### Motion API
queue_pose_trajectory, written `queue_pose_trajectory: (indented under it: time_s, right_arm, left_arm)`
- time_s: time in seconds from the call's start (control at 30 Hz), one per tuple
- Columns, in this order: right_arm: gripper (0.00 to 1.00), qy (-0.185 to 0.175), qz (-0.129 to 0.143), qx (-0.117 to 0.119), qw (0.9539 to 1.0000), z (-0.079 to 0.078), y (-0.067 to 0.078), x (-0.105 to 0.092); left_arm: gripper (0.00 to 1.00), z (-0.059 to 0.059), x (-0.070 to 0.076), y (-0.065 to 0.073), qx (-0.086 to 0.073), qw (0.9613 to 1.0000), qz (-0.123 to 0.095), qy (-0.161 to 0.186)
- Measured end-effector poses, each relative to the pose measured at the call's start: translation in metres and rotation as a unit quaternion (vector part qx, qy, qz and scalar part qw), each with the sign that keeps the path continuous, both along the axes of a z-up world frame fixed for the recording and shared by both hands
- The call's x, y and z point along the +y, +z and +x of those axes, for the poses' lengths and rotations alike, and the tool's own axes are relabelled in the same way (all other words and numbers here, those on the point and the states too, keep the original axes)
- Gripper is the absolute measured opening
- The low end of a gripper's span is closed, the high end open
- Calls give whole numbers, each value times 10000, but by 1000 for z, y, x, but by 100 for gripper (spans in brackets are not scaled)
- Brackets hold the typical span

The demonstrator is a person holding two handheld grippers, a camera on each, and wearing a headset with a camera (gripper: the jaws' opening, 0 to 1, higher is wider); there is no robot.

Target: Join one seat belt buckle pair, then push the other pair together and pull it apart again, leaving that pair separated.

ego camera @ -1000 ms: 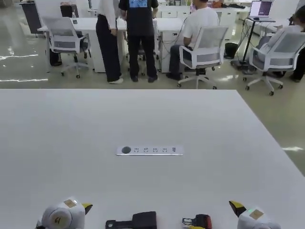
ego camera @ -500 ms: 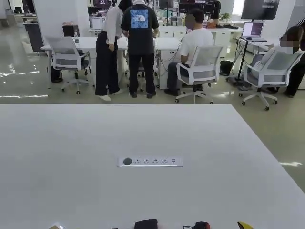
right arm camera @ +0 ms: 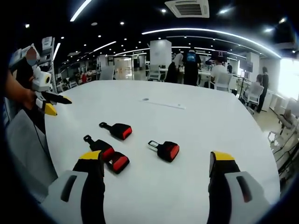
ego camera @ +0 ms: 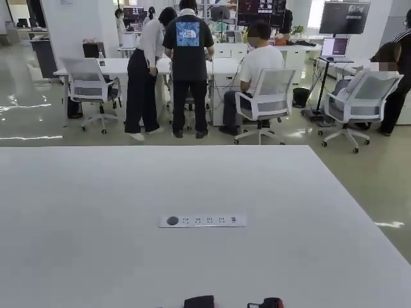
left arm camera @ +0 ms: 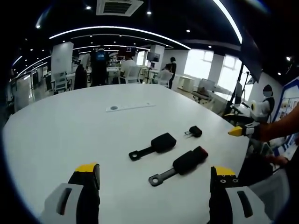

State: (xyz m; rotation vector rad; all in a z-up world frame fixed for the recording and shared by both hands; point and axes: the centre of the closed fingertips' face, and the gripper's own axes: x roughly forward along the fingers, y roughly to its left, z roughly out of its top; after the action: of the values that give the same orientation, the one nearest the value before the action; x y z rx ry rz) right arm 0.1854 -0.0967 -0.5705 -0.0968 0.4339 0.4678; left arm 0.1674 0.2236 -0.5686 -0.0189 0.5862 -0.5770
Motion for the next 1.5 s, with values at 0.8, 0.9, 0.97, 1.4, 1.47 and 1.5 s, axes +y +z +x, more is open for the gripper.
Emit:
queue_pose_trajectory:
  time_s: [0.8, 0.9, 0.97, 1.4, 1.47, 1.5]
  right_arm:
    - [93, -118, 20, -95, 9999, -16, 0, 4]
    - [93, -143, 51, -75, 9999, -22, -2, 5]
    - [93, -160, 57, -67, 9998, -23, -2, 5]
    - [94, -138, 57, -130, 9998, -23, 3, 11]
    - [94, -127, 55, -136, 9998, -24, 4, 12]
    - [94, -125, 56, -143, 9998, -23, 4, 12]
  left_arm:
    - [100, -16, 6, 14, -184, 9996, -184, 128]
    - [100, -19, 12, 12, -184, 9995, -201, 156]
    - [100, -20, 12, 13, -191, 9994, -210, 179]
    - [100, -22, 17, 14, -264, 9991, -245, 242]
    - [100, -22, 16, 16, -279, 9991, -234, 226]
    - [100, -22, 16, 16, -282, 9991, -230, 225]
